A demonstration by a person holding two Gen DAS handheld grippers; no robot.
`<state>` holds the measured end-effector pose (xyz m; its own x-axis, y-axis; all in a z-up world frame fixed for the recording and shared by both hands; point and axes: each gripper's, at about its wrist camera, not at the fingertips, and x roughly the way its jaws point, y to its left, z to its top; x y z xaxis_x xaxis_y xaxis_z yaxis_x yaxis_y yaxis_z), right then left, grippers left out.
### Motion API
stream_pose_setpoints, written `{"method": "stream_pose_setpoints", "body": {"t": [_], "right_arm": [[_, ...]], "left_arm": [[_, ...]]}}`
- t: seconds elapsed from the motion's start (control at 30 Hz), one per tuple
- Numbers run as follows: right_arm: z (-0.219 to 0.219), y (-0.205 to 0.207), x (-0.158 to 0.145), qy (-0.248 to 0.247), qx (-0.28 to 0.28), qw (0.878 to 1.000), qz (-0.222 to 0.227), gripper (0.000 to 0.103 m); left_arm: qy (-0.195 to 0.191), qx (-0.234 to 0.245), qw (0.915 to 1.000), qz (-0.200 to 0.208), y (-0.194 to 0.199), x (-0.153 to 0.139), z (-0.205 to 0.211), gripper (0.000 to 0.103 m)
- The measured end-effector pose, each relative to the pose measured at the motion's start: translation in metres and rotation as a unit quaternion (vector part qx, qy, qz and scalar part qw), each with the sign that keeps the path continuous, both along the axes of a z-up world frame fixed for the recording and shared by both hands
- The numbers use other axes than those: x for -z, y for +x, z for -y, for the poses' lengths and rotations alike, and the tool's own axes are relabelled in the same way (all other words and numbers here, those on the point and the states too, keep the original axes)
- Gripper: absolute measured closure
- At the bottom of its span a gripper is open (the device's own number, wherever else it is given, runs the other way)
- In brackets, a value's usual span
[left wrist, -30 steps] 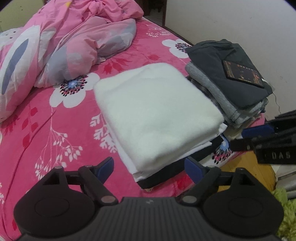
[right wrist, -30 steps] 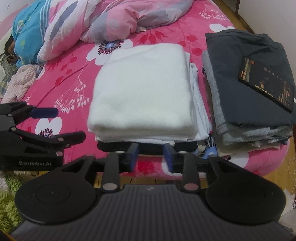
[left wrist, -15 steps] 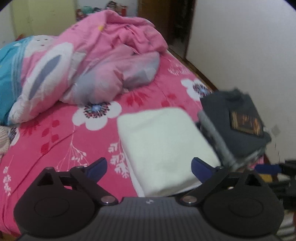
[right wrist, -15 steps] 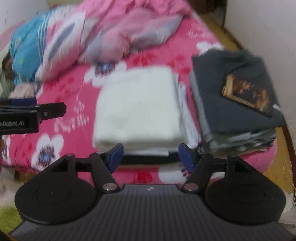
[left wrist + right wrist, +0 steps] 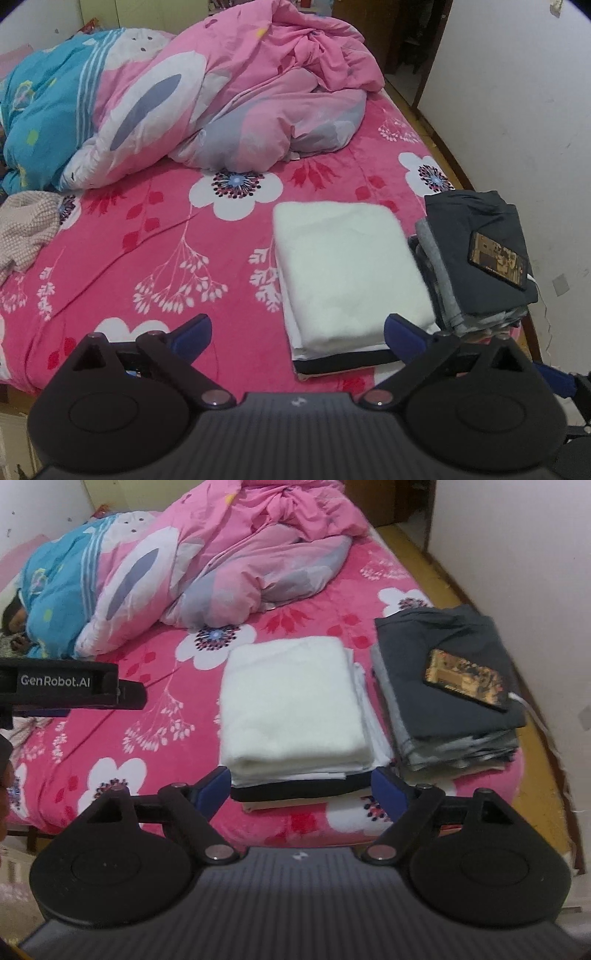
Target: Fold clothes
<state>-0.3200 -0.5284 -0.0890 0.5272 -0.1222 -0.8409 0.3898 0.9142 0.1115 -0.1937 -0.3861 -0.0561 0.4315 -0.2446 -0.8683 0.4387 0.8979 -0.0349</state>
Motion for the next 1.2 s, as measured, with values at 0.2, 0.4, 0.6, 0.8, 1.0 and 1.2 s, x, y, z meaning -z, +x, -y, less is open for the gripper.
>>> {"method": "stream_pose_setpoints", "body": {"t": [0.2, 0.4, 0.6, 0.8, 1.0, 1.2], "right_arm": [[-0.011, -0.006, -0.010, -0.037, 0.019, 0.999, -0.018, 0.018], [-0.019, -0.007, -0.011, -0.049, 0.032, 0.998, -0.027, 0.018], [-0.027, -0.007, -0.012, -0.053, 0.032, 0.998, -0.028, 0.018], [-0.034, -0.008, -0.015, -0.047, 0.039, 0.998, -0.032, 0.018], [-0.043, -0.019, -0.022, -0.049, 0.047, 0.996, -0.052, 0.018], [-0.041, -0.043, -0.029, -0.071, 0.037, 0.996, -0.049, 0.018]], "left_arm": [[0.006, 0.004, 1.0000, -0.001, -0.008, -0.005, -0.003, 0.003], [0.006, -0.003, 0.9998, -0.018, -0.008, -0.003, -0.012, 0.003], [0.007, -0.010, 0.9998, -0.018, -0.010, -0.003, -0.022, 0.003], [0.003, -0.012, 0.9998, 0.013, -0.016, -0.006, -0.033, 0.003], [-0.017, 0.007, 0.9967, 0.079, -0.041, -0.024, -0.037, 0.003], [-0.007, 0.003, 0.9942, 0.107, -0.072, -0.037, -0.026, 0.003]]}}
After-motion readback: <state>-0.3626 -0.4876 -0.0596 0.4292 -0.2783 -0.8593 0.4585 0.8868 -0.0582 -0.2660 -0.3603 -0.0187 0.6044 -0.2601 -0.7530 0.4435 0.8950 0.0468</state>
